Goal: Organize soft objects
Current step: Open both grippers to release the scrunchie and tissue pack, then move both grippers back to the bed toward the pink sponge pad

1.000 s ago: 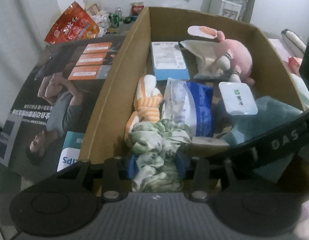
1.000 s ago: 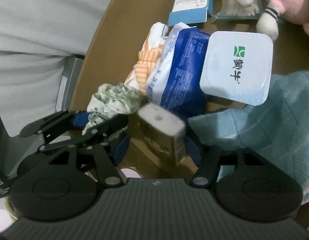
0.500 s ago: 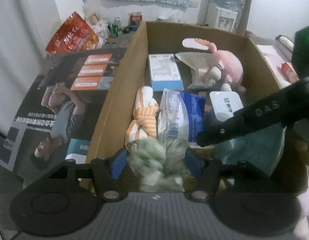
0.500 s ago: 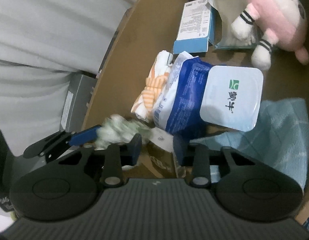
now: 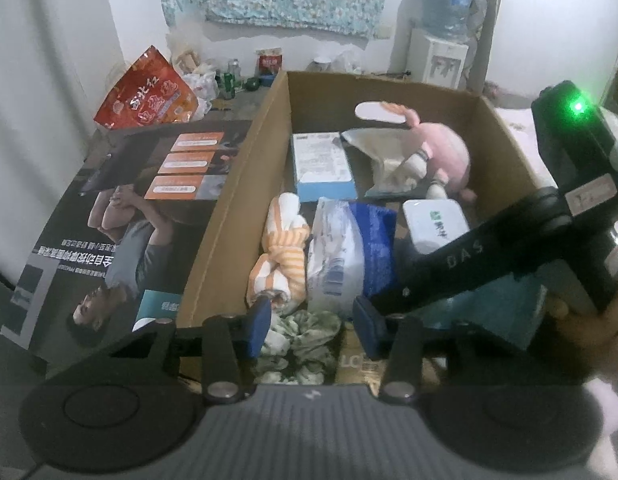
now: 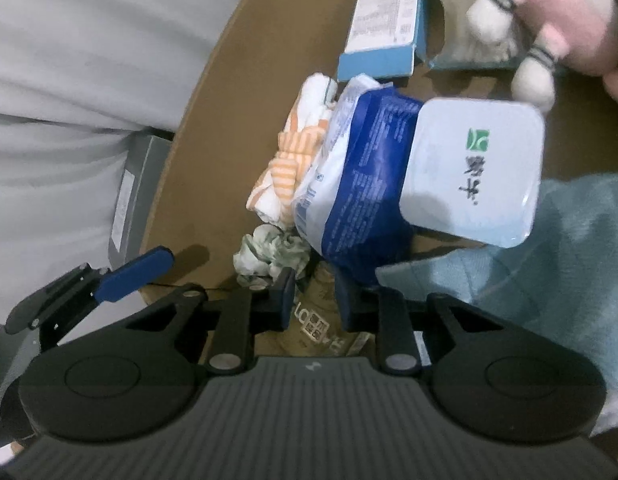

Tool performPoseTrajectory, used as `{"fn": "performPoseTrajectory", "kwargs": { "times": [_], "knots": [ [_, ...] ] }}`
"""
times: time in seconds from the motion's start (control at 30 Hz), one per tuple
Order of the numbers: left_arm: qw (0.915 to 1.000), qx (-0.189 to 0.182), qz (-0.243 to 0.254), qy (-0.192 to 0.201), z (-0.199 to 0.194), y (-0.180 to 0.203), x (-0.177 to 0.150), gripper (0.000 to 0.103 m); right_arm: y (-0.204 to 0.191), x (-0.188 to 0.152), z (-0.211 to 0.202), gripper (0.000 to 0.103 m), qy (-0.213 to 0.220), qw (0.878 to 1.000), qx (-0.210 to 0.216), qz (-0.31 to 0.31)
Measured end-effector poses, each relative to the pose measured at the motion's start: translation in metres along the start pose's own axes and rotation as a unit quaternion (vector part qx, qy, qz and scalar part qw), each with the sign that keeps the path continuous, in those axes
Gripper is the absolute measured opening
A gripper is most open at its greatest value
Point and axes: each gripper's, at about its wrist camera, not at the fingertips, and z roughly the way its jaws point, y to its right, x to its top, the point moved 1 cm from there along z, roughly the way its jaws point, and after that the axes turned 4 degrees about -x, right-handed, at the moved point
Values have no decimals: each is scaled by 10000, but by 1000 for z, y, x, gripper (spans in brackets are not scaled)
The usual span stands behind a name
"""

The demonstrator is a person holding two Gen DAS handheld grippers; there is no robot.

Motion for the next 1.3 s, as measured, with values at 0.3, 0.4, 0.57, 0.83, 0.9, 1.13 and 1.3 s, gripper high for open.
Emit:
{"fn": "performPoseTrajectory", "kwargs": {
  "times": [0.3,0.4,0.57,0.83,0.9,1.13,1.3],
  "knots": [
    [9983,-288,-39,505,-34,32,1,67,7,-22,-107,25,905,9946,390,-327],
    [9960,-517,24,722,-45,54,1,76,28,-46,-153,33,1331,9894,467,-349],
    [9908,-1028,246,847,-46,104,0,88,91,-94,-227,51,2054,9784,197,-128],
    [9754,-1858,694,967,-36,205,-6,93,207,-156,-306,60,2771,9525,-1189,421],
    [9694,-2080,837,1000,-32,231,-13,93,233,-162,-309,58,2756,9509,-1293,554],
    [9579,-2630,1056,461,-3,298,-38,76,276,-115,-286,28,2582,9515,-1651,276],
    [9573,-2647,1155,161,15,319,-51,60,281,-72,-245,22,2163,9565,-1934,-293]
  ]
}}
